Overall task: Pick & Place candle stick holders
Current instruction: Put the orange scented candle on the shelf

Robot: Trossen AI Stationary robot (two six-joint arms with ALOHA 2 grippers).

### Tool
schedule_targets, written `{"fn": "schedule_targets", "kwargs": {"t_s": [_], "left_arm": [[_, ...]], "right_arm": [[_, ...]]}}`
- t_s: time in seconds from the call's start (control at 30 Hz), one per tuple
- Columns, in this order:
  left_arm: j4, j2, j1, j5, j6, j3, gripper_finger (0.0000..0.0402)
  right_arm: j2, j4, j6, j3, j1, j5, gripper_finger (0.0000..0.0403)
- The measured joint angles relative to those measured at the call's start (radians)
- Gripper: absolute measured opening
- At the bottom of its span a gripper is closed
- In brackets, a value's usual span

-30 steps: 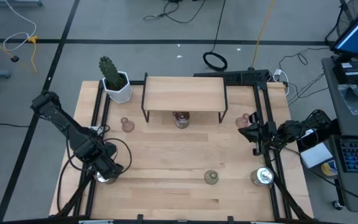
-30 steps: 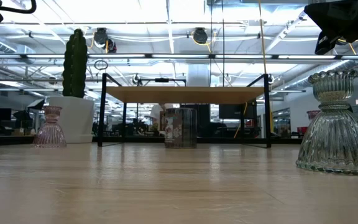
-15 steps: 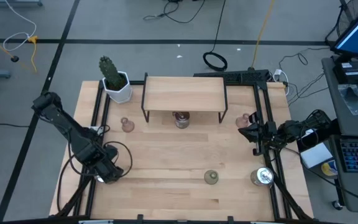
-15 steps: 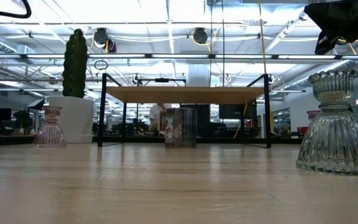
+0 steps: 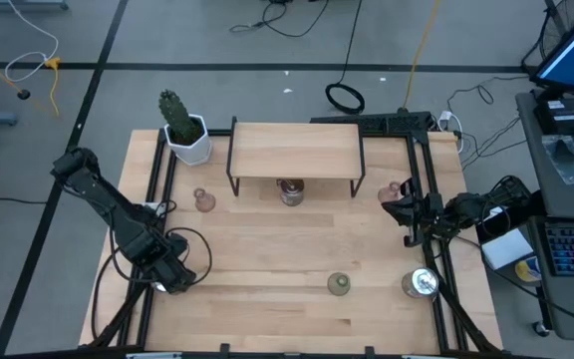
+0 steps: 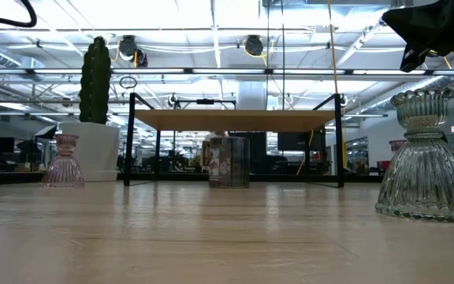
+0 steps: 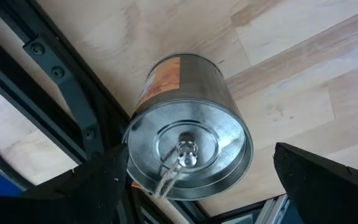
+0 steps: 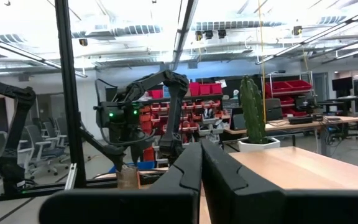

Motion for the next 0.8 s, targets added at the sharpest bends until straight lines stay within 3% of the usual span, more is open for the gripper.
{"fn": "schedule_targets", "kwargs": {"t_s": [0.33,0.57,0.8], "left_arm": [[0.002,0.000,0.000,-0.010,-0.006,0.000,0.0395],[-0.012,-0.010,0.000,0.076,-0.023,0.000,0.0395],[-0.016,-0.034,0.000,0.069,-0.038,0.000,0.0395]], "right_arm": [[0.000,0.000,0.000,0.000,0.000,0.000,0.0000],[0.000,0.000,0.000,0.000,0.000,0.000,0.0000],[0.000,0.004,0.000,0.000,0.000,0.000,0.0000]]}}
